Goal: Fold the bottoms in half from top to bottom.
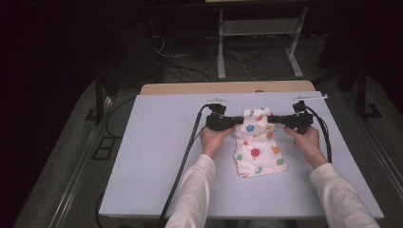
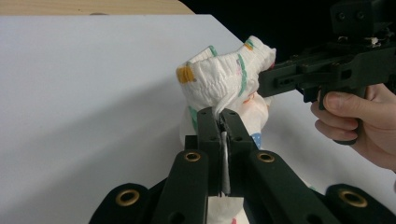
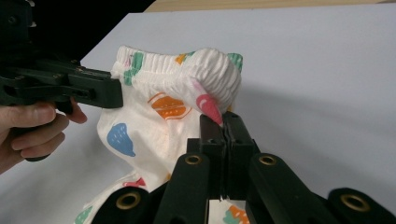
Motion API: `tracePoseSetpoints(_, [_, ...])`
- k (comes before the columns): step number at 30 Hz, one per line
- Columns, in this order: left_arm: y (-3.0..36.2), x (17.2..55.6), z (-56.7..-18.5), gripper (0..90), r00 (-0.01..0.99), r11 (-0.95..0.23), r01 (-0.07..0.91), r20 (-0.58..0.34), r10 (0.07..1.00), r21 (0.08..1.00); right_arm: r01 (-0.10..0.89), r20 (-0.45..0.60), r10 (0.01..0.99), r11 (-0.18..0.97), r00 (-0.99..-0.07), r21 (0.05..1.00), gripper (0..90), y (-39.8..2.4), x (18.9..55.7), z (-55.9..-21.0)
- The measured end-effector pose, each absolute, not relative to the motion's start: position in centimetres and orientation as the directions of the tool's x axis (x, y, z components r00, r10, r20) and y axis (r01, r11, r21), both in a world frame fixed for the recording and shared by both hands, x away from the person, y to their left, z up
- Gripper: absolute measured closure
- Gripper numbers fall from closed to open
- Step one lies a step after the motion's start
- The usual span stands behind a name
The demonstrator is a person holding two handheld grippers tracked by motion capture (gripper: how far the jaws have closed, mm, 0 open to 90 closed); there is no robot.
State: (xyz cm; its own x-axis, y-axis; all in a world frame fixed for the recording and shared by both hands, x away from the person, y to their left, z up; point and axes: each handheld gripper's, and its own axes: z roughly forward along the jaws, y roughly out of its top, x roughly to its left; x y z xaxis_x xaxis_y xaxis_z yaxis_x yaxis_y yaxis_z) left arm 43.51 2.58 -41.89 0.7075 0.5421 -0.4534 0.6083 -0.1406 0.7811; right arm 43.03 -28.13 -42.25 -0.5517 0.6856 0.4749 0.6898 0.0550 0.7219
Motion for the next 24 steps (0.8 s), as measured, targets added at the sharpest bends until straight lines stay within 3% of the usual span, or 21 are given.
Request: tracePoseSetpoints(24, [3.3, 41.7, -41.1, 87.4, 0.74, -0.178, 0.592, -0.442, 0.507, 0.786, 0.665, 0.464, 0.675, 0.054, -0.574, 0.744, 87.4, -28.4, 39.9, -41.5])
